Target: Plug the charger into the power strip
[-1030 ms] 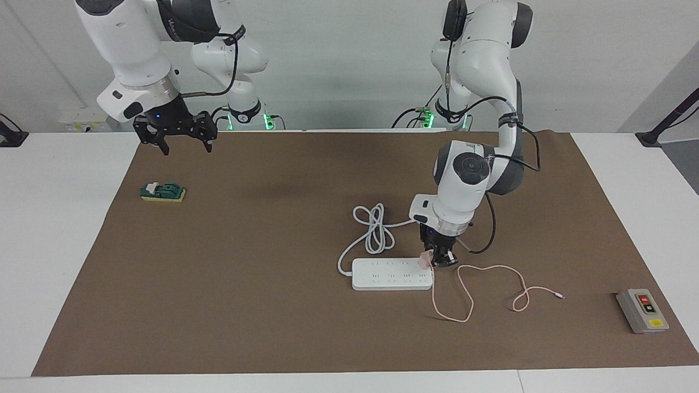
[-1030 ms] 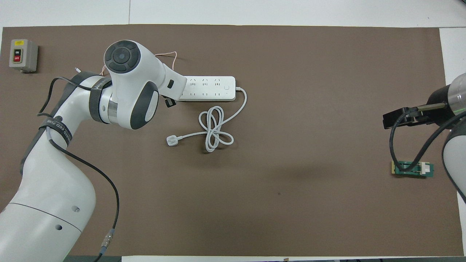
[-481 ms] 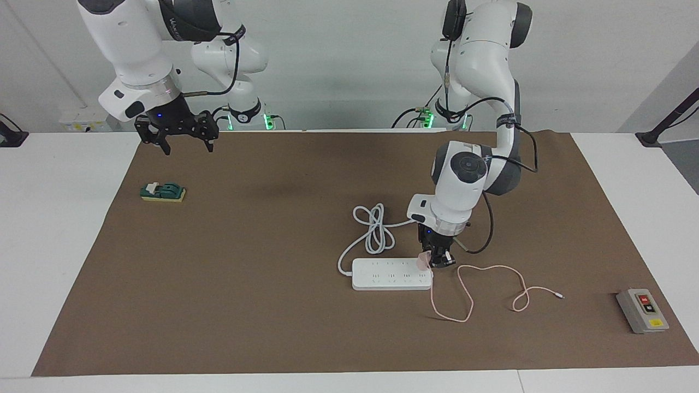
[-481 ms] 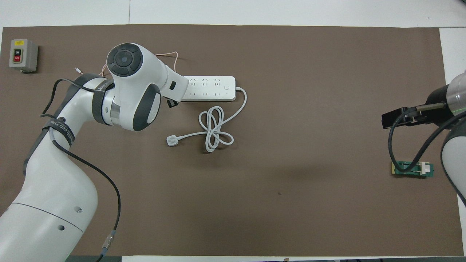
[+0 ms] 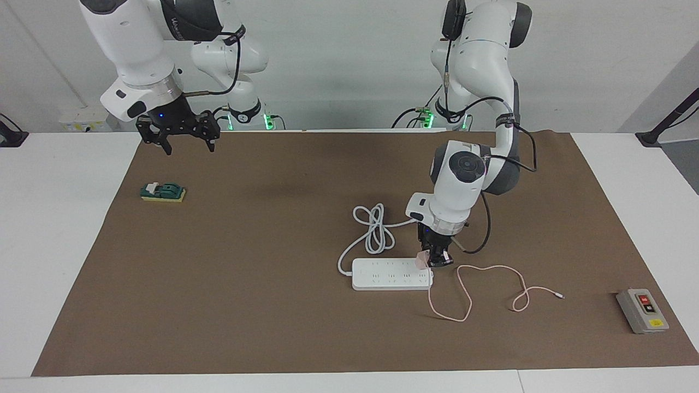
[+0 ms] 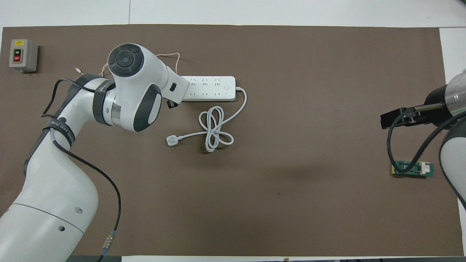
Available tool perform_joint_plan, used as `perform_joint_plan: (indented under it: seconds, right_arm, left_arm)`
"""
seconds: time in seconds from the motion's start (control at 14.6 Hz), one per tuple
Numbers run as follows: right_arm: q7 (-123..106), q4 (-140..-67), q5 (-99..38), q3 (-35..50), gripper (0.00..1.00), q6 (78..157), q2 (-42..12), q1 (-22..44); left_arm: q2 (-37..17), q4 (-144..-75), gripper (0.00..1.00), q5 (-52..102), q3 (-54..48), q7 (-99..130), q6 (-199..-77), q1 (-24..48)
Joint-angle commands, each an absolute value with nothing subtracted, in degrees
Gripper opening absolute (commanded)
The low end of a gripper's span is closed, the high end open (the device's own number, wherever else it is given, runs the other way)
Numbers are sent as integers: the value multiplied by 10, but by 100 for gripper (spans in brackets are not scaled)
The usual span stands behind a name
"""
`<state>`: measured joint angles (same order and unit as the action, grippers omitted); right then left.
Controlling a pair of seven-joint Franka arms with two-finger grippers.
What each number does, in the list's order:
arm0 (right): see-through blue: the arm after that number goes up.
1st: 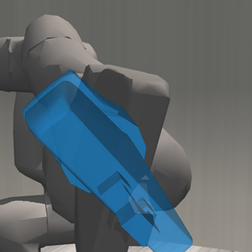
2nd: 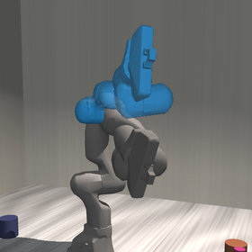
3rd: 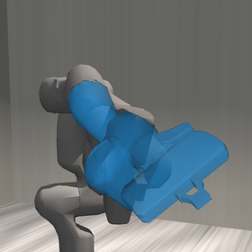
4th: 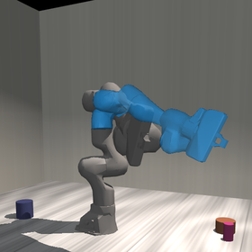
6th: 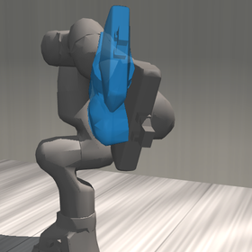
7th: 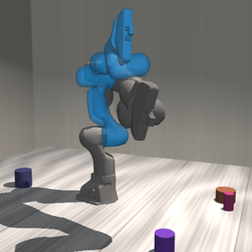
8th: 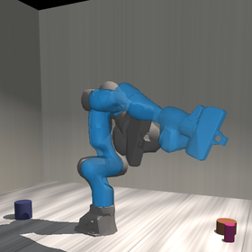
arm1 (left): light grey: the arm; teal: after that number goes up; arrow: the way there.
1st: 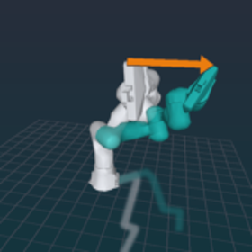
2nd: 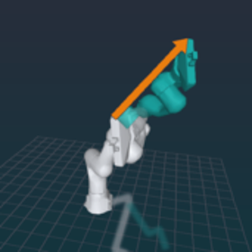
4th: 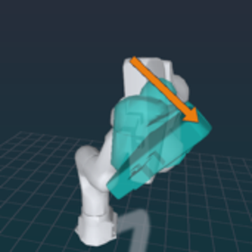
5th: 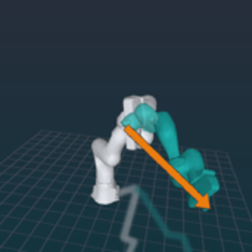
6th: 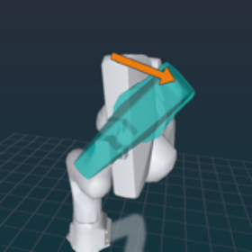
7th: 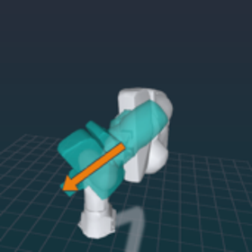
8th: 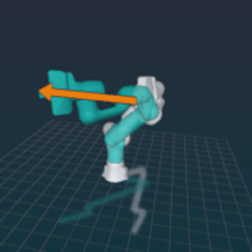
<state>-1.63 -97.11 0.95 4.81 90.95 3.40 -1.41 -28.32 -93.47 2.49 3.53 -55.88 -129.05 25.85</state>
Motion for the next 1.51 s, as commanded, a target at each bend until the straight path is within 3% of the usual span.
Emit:
perform_joint_plan:
  seconds: [0.0, 1.44]
  right_arm:
    - [-7, -972, -1, 54, 100, 900, 43, -14]
    - [-8, -974, -1, 54, 100, 895, 44, -14]
  left_arm:
    - [-263, -967, 0, 14, 38, -566, -1287, 263]
    - [-261, -981, 0, 15, 40, -560, -1308, 262]
